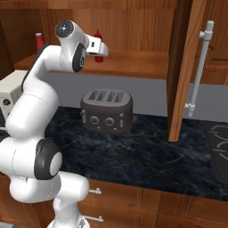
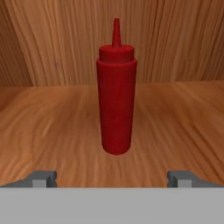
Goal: Move the ketchup and ketchup from the cabinet to the dining counter.
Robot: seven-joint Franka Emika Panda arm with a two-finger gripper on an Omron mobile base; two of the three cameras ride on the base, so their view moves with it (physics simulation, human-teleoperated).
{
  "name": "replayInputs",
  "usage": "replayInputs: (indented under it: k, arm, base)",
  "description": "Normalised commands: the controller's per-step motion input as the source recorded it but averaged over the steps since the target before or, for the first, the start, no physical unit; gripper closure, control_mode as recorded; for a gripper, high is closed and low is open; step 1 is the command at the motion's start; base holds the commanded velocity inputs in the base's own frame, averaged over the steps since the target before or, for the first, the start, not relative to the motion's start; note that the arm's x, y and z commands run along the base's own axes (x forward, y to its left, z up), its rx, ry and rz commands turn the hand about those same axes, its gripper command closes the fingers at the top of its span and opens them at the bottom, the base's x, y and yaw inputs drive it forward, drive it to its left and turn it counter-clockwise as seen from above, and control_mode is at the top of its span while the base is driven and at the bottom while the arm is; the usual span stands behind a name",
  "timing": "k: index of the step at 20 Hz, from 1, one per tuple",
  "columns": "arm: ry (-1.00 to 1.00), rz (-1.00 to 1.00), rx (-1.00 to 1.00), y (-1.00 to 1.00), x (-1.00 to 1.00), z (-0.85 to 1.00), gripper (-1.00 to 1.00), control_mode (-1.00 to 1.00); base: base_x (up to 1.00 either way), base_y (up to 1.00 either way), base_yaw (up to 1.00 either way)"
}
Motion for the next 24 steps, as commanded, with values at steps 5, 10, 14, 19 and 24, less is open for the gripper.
replayInputs:
  k: [5,10,14,19,24]
  arm:
    - [0.00,0.00,0.00,0.00,0.29,-0.12,-1.00,-1.00]
    - [0.00,0.00,0.00,0.00,0.29,-0.12,-1.00,-1.00]
    - [0.00,0.00,0.00,-0.01,0.31,0.00,-1.00,-1.00]
    - [0.01,0.00,0.00,-0.04,0.26,0.00,-1.00,-1.00]
    - [0.01,0.00,0.00,-0.04,0.20,0.00,-1.00,-1.00]
  base:
    - [0.00,0.00,0.00]
    - [0.00,0.00,0.00]
    - [0.00,0.00,0.00]
    - [0.00,0.00,0.00]
    - [0.00,0.00,0.00]
